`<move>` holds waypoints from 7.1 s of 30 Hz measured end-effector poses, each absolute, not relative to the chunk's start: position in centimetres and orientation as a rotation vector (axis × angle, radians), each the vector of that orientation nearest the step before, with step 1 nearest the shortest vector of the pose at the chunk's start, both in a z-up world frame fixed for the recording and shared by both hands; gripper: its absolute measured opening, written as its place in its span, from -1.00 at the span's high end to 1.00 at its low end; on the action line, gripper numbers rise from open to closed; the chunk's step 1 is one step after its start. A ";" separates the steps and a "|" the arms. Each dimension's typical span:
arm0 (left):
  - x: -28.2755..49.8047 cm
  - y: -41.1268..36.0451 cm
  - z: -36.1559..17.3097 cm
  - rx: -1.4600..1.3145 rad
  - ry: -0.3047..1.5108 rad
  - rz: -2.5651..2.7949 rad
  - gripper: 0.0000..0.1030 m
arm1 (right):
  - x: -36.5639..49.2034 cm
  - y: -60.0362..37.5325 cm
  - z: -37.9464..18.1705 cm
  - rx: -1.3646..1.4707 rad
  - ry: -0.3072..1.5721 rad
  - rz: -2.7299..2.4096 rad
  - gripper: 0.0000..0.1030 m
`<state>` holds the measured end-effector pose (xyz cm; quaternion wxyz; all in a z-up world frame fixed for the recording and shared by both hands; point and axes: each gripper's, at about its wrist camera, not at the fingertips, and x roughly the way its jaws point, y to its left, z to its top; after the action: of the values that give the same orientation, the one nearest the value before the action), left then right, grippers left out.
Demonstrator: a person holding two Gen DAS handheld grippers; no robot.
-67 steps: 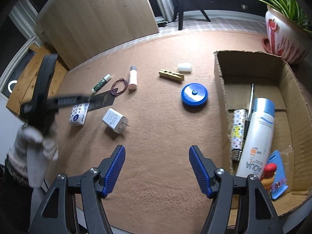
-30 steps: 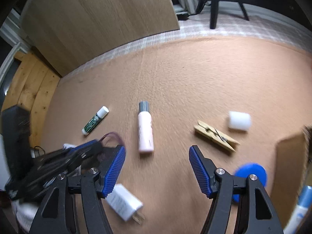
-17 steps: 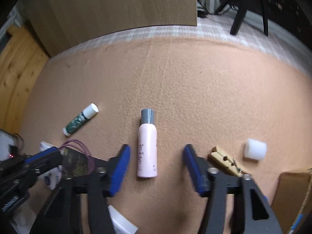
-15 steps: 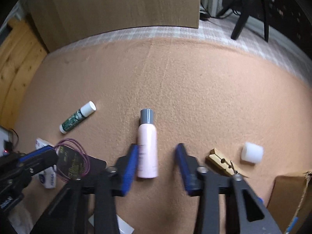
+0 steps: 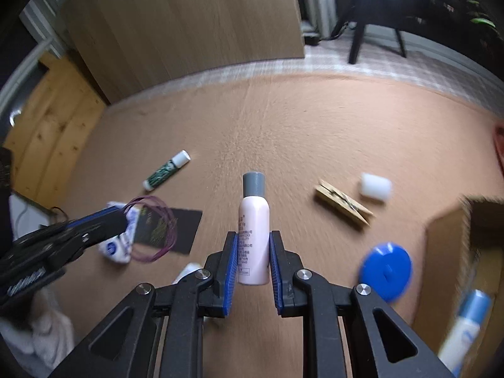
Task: Organize objects
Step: 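Carry cable and pink bottle into the box and open both tools, then move both tools back toward the remaining items on the floor, then grasp the green glue stick with the left tool while the right tool grasps the wooden clothespin, then carry glue stick and clothespin into the box and open both tools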
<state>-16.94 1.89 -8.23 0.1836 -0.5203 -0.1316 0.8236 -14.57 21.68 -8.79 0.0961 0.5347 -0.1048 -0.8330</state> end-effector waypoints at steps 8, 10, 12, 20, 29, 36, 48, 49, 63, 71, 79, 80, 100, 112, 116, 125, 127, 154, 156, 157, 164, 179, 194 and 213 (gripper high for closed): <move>-14.1 6.8 -5.4 -1.381 -0.321 2.238 0.96 | -7.8 27.8 -5.6 1.493 -0.421 -2.633 0.66; -13.1 8.7 -4.8 -1.362 -0.297 2.208 0.96 | -5.7 29.7 -5.0 1.483 -0.447 -2.697 0.66; -12.5 10.7 -4.5 -1.345 -0.272 2.178 0.96 | -4.2 31.4 -4.8 1.486 -0.482 -2.733 0.66; -9.4 18.2 -3.5 -1.301 -0.179 2.044 0.96 | 1.0 37.3 -4.7 1.539 -0.552 -2.852 0.66; -7.2 25.4 -3.9 -1.289 -0.089 1.929 0.96 | 3.0 40.2 -5.6 1.585 -0.618 -2.886 0.66; -6.4 28.4 -5.0 -1.303 -0.034 1.882 0.96 | 3.8 41.1 -5.8 1.591 -0.647 -2.894 0.66; -6.6 28.7 -5.8 -1.314 -0.022 1.879 0.27 | 4.1 41.8 -5.4 1.541 -0.754 -2.886 0.02; -6.8 28.5 -6.0 -1.320 -0.026 1.878 0.27 | 4.1 41.7 -5.4 1.543 -0.750 -2.887 0.02; -7.8 24.7 -6.3 -1.355 -0.050 1.927 0.27 | 2.9 39.2 -5.4 1.530 -0.717 -2.848 0.02; -8.8 20.9 -6.5 -1.381 -0.082 1.989 0.27 | 1.8 37.0 -5.4 1.528 -0.681 -2.811 0.02; -10.4 15.7 -7.3 -1.424 -0.131 2.069 0.27 | 0.0 33.9 -5.1 1.511 -0.615 -2.768 0.02; -10.6 15.1 -7.4 -1.430 -0.137 2.078 0.27 | -0.3 33.6 -5.0 1.508 -0.608 -2.763 0.02; -18.4 2.0 -9.9 -1.533 -0.233 2.314 0.27 | -12.7 26.7 -7.1 1.569 -0.312 -2.619 0.02; -23.5 0.6 -12.7 -1.615 -0.155 2.373 0.27 | -18.5 28.3 -10.6 1.683 -0.433 -2.559 0.18; -24.5 0.6 -13.0 -1.623 -0.146 2.372 0.27 | -19.7 28.0 -11.4 1.700 -0.456 -2.518 0.22; -25.5 0.6 -13.7 -1.647 -0.080 2.387 0.27 | -20.6 27.3 -12.6 1.737 -0.427 -2.491 0.22; -25.7 0.7 -13.9 -1.655 -0.068 2.388 0.27 | -20.7 27.1 -12.7 1.742 -0.418 -2.493 0.22; -24.7 2.6 -15.3 -1.670 -0.133 2.315 0.68 | -19.0 25.3 -13.9 1.785 -0.367 -2.457 0.78; -24.2 2.4 -15.4 -1.672 -0.163 2.311 0.68 | -18.7 25.3 -13.7 1.780 -0.374 -2.455 0.78; -24.0 2.4 -15.4 -1.674 -0.180 2.305 0.68 | -18.5 25.2 -13.6 1.778 -0.381 -2.453 0.78; -21.2 1.7 -14.8 -1.667 -0.258 2.287 0.68 | -16.0 25.8 -12.5 1.724 -0.467 -2.470 0.78; -15.8 5.3 -9.1 -1.509 -0.258 2.272 0.68 | -7.3 30.4 -5.7 1.526 -0.529 -2.607 0.78; -10.4 19.9 -6.4 -1.375 -0.110 2.058 0.68 | 1.3 39.0 -5.3 1.584 -0.595 -2.784 0.78; -7.8 30.8 -6.9 -1.338 0.040 1.985 0.68 | 4.1 41.8 -6.8 1.606 -0.653 -2.800 0.77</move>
<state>-7.77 30.83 -6.90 0.3652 -0.5203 0.0155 0.7718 4.08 41.82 -6.79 -0.0755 0.4862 -0.1976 -0.8478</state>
